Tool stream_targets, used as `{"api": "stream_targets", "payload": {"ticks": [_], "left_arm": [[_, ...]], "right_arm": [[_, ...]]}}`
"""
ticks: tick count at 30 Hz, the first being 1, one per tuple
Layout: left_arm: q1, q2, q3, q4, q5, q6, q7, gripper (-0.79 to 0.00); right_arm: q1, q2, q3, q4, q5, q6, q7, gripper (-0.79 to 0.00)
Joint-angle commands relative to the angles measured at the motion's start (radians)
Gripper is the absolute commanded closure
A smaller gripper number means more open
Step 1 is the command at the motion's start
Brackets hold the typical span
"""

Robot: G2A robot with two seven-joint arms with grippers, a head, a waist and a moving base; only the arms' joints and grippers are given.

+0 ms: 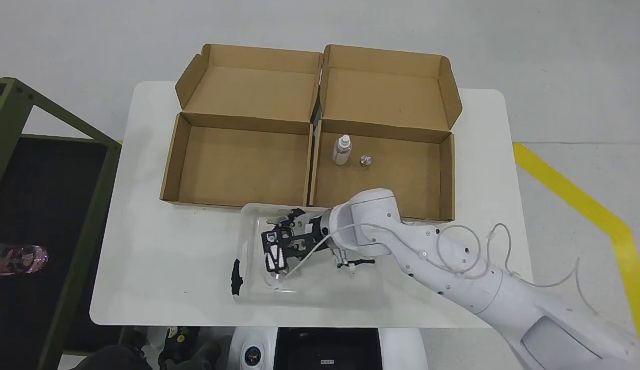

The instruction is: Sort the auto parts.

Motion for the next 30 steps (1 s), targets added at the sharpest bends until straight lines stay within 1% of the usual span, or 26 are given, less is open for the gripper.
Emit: {"api": "stream_targets", "payload": {"ticks": [1,7,10,12,16,17,21,30], "left_arm": [[0.0,0.0,0.0,0.0,0.0,0.0,0.0,-0.785],[0.0,0.0,0.0,0.0,0.0,0.0,0.0,-0.785],[0.0,0.0,0.0,0.0,0.0,0.0,0.0,-0.785],[0.0,0.0,0.0,0.0,0.0,0.0,0.0,-0.785],[0.0,0.0,0.0,0.0,0.0,0.0,0.0,-0.785],[0.0,0.0,0.0,0.0,0.0,0.0,0.0,-0.785],[0.0,0.0,0.0,0.0,0.0,0.0,0.0,-0.785],[0.0,0.0,0.0,0.0,0.0,0.0,0.0,-0.785]], "right_arm": [[-0.001,-0.004,-0.001,0.007,-0.002,-0.001,0.001,-0.443],[-0.003,-0.015,-0.003,0.028,-0.009,-0.007,0.0,-0.428],[-0.004,-0.02,-0.002,0.036,-0.013,-0.009,-0.002,-0.391],[-0.004,-0.023,-0.001,0.04,-0.014,-0.013,-0.004,-0.385],[-0.006,-0.029,0.002,0.049,-0.011,-0.019,-0.009,-0.314],[-0.006,-0.03,0.003,0.051,-0.009,-0.024,-0.012,-0.28],[-0.009,-0.034,0.01,0.054,-0.004,-0.037,-0.024,0.0],[-0.024,-0.029,0.051,0.022,0.016,-0.067,-0.042,0.0]]}}
